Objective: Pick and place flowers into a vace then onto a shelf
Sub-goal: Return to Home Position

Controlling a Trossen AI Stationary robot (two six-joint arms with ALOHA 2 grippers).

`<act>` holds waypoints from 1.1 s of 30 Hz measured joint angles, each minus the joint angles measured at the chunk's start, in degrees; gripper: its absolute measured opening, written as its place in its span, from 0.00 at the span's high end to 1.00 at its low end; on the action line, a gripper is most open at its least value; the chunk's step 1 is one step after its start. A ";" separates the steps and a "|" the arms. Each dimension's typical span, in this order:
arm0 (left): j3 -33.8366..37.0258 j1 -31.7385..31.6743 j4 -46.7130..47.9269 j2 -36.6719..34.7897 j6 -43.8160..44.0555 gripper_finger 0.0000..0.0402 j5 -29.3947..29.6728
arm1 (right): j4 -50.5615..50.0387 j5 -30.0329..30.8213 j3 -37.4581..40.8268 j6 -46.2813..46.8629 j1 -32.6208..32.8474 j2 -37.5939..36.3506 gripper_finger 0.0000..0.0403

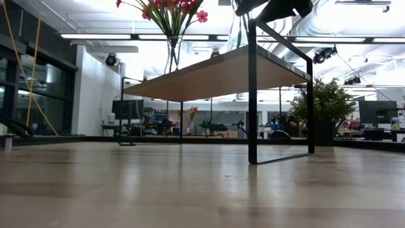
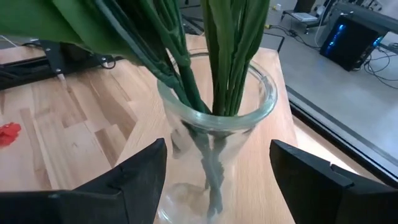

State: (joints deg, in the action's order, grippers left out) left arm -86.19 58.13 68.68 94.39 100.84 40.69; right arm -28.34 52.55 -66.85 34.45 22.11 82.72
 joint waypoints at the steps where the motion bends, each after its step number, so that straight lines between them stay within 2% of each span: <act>1: 0.00 0.00 0.00 0.00 0.00 0.01 0.00 | -0.20 0.03 0.00 -0.02 0.00 -0.15 0.32; 23: 0.00 0.00 1.79 0.00 0.02 0.01 0.02 | -1.42 -1.01 0.00 -1.48 0.00 -2.82 0.32; 33: 0.00 0.00 1.78 0.00 0.02 0.01 0.00 | -1.42 -1.21 0.00 -2.98 0.00 -2.82 0.16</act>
State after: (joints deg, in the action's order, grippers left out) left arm -86.19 58.13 70.46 94.39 100.86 40.69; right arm -29.76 51.34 -66.85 31.47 22.11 79.90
